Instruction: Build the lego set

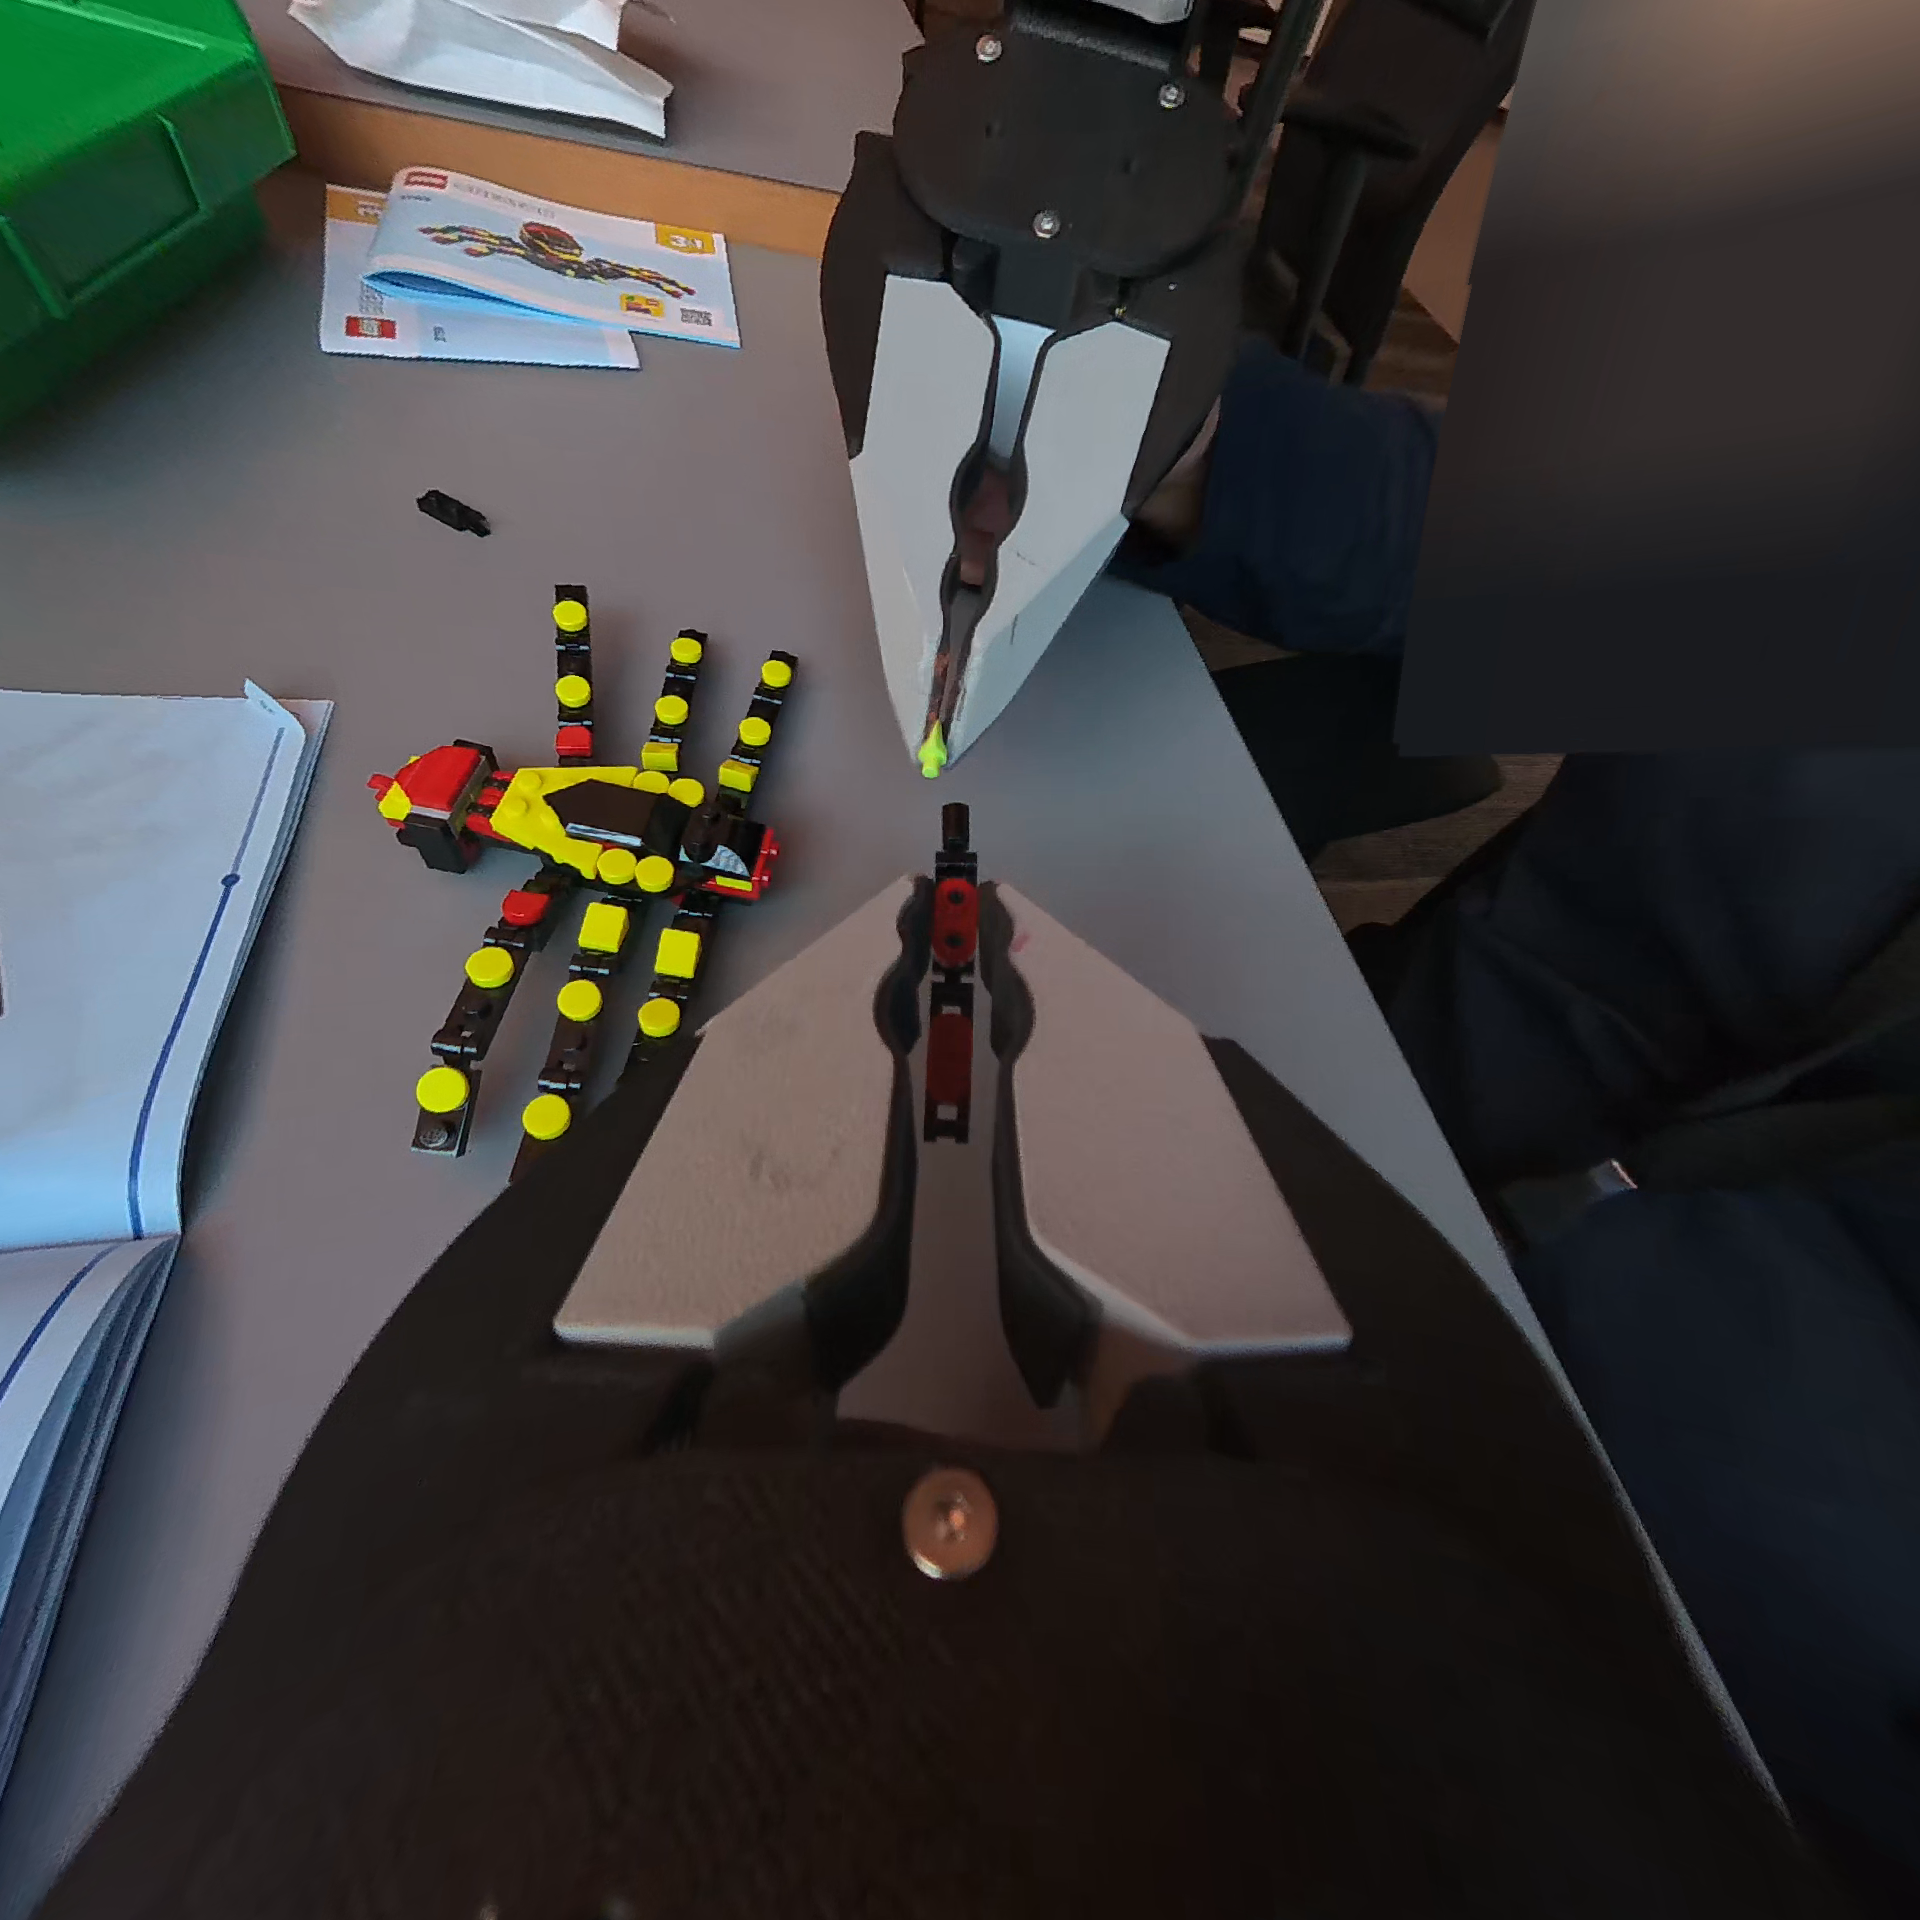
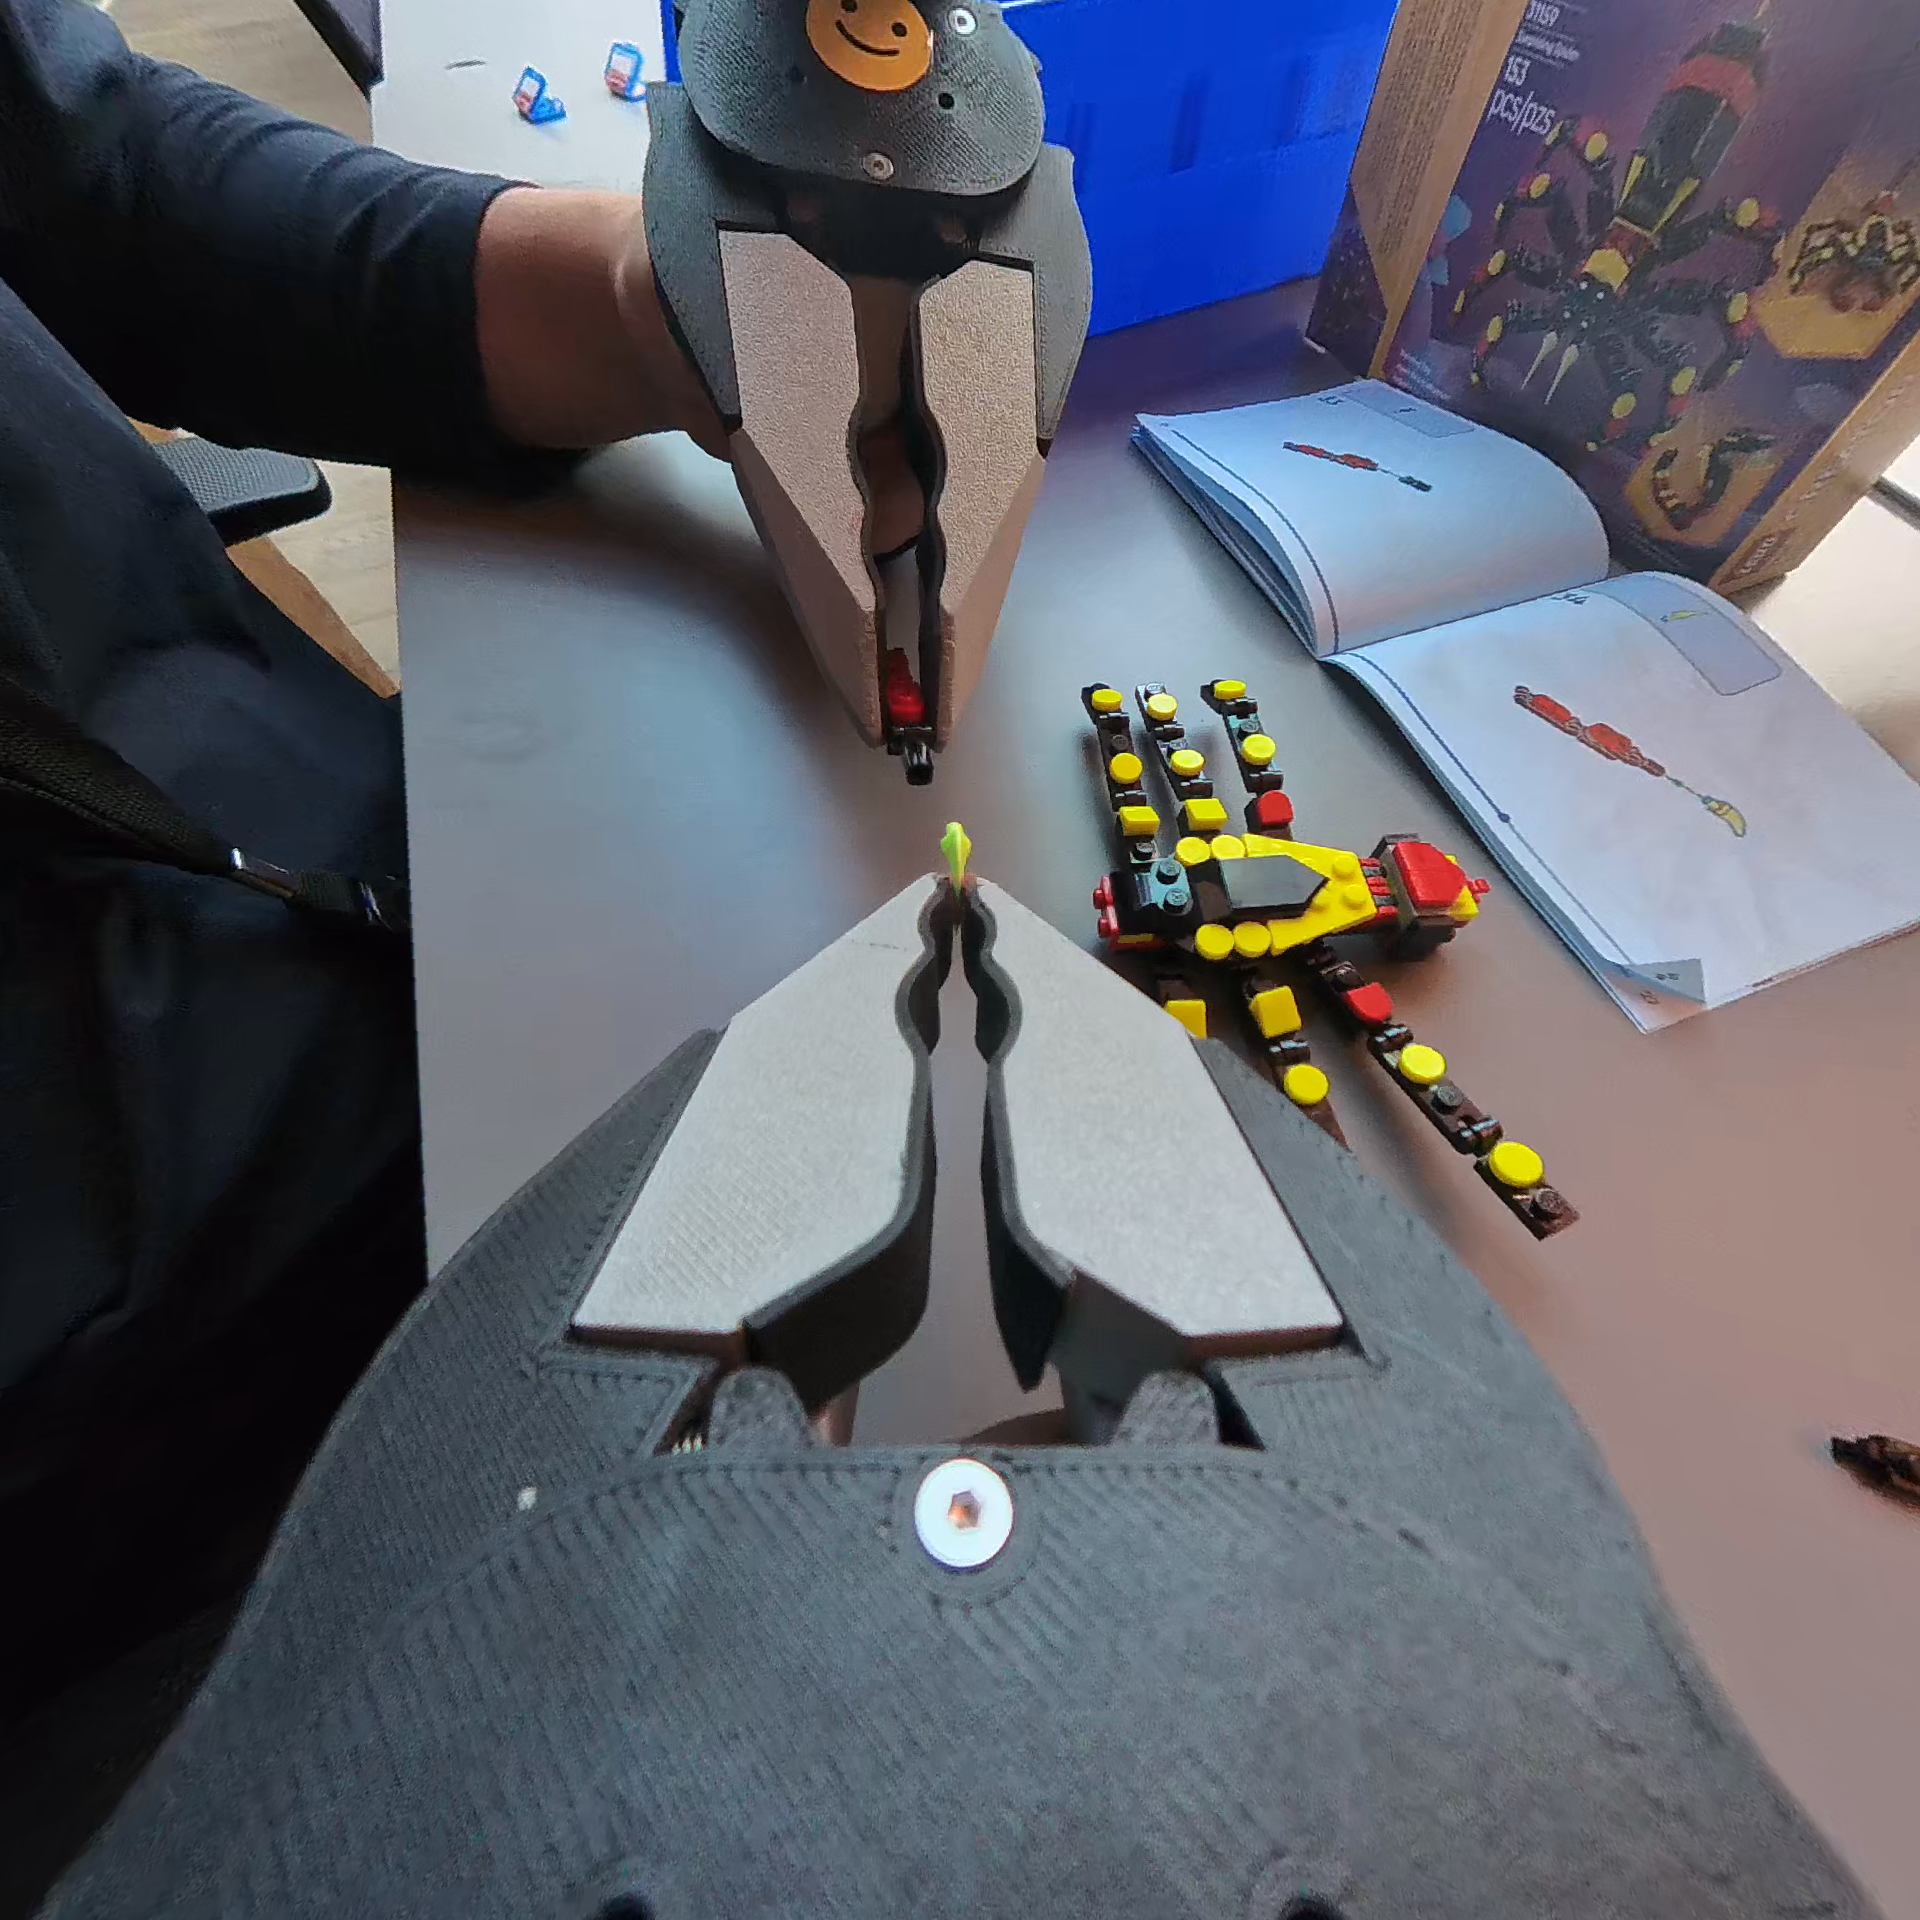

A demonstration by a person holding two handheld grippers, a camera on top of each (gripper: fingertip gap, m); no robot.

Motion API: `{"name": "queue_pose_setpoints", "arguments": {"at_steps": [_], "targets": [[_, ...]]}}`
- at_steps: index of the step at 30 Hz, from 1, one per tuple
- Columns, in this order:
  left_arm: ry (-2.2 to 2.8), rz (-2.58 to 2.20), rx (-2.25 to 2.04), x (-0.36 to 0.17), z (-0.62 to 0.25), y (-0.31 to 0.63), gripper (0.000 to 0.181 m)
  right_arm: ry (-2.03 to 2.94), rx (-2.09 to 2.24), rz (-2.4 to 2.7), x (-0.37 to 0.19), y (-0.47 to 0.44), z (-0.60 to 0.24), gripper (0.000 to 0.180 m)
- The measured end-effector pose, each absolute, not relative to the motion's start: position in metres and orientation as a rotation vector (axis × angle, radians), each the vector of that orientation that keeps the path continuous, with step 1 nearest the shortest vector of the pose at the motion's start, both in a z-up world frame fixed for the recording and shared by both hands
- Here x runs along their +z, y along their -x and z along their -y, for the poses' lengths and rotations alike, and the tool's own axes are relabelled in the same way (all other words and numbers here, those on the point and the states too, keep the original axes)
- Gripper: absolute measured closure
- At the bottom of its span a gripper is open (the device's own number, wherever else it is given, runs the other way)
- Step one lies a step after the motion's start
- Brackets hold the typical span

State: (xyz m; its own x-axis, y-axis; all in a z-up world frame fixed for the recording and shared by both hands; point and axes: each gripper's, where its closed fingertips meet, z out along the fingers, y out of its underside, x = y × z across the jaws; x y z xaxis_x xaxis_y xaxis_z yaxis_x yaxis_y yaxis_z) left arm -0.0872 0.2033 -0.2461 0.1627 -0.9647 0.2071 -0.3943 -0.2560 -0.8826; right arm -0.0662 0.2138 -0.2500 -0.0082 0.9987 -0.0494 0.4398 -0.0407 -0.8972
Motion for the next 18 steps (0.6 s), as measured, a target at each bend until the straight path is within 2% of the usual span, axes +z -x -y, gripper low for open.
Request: {"name": "queue_pose_setpoints", "arguments": {"at_steps": [18], "targets": [[1.855, -1.167, -1.007, -0.25, -0.22, 0.107, 0.175, 1.578, 1.066, 1.477, -0.245, 0.075, -0.237, 0.18]]}}
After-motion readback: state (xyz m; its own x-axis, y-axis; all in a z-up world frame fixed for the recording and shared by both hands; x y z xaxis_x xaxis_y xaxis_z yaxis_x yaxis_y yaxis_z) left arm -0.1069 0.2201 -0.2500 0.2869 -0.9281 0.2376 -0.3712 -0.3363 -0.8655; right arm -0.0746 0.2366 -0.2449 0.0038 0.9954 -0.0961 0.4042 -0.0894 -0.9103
